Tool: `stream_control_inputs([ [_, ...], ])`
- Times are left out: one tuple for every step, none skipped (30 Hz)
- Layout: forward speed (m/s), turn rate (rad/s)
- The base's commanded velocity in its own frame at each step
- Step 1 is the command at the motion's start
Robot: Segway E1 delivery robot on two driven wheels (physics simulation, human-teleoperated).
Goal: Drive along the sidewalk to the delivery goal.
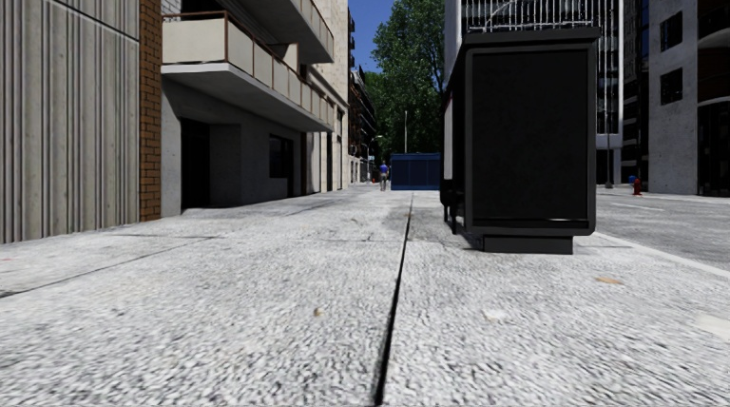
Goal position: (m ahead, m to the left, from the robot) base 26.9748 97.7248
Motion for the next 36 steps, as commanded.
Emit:
stream_control_inputs([
  [2.00,0.00],
  [2.00,0.00],
  [2.00,0.00],
  [2.00,0.00],
  [2.00,0.00],
  [2.00,0.00],
  [2.00,0.00],
  [2.00,0.00],
  [2.00,0.00],
  [2.00,0.00],
  [2.00,0.00],
  [2.00,0.00],
  [2.00,0.00],
  [2.00,0.00],
  [2.00,0.00],
  [2.00,0.00],
  [2.00,0.00],
  [2.00,0.00],
  [2.00,0.00],
  [2.00,0.00],
  [2.00,0.00],
  [2.00,0.00],
  [2.00,0.00],
  [2.00,0.00],
  [2.00,0.00],
  [2.00,0.00],
  [2.00,0.00],
  [2.00,0.00],
  [2.00,0.00],
  [2.00,0.00],
  [2.00,0.00],
  [2.00,0.00],
  [2.00,0.00],
  [2.00,0.00],
  [2.00,0.00],
  [2.00,0.00],
])
